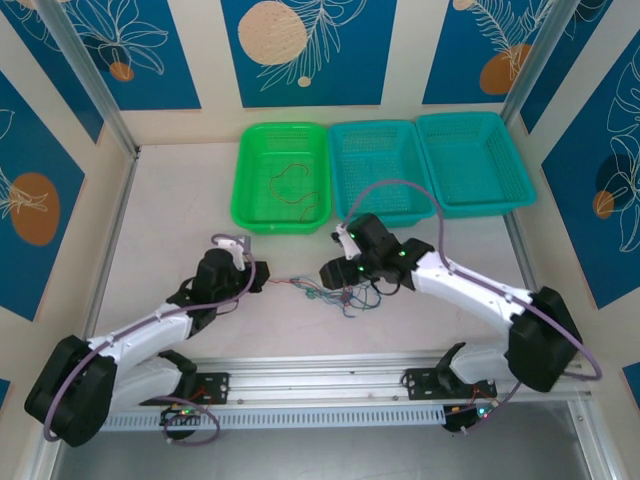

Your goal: Untangle the cables

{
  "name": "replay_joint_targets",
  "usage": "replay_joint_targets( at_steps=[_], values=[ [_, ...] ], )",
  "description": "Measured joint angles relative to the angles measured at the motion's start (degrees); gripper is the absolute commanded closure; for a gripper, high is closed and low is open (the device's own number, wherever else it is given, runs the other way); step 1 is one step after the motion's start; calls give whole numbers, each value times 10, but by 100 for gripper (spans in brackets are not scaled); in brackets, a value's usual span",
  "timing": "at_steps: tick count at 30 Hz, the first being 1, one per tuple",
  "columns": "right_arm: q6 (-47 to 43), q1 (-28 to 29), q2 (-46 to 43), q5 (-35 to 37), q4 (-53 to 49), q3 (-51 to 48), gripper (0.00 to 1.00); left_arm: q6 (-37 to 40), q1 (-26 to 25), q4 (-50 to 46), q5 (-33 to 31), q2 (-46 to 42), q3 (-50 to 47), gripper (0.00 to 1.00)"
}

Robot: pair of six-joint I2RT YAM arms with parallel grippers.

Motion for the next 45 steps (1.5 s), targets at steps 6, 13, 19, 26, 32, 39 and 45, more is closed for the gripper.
replay_joint_targets(
  at_steps=[6,13,19,26,32,39,45],
  values=[
    [-43,0,70,-99,31,14,38,83,-1,14,41,-24,4,100],
    [-49,0,113,-206,83,25,27,98,-1,17,64,-20,6,100],
    [-43,14,137,-202,119,33,18,98,-1,17,66,-19,6,100],
    [-55,17,166,-151,149,34,33,98,-1,18,67,-16,14,100],
    [-54,9,183,-148,173,34,62,98,-1,20,69,-16,15,100],
    [-37,-7,192,-157,194,29,100,98,-1,18,64,-16,15,100],
    [2,-27,181,-161,236,-2,100,95,-3,-11,11,-38,15,100]
  ],
)
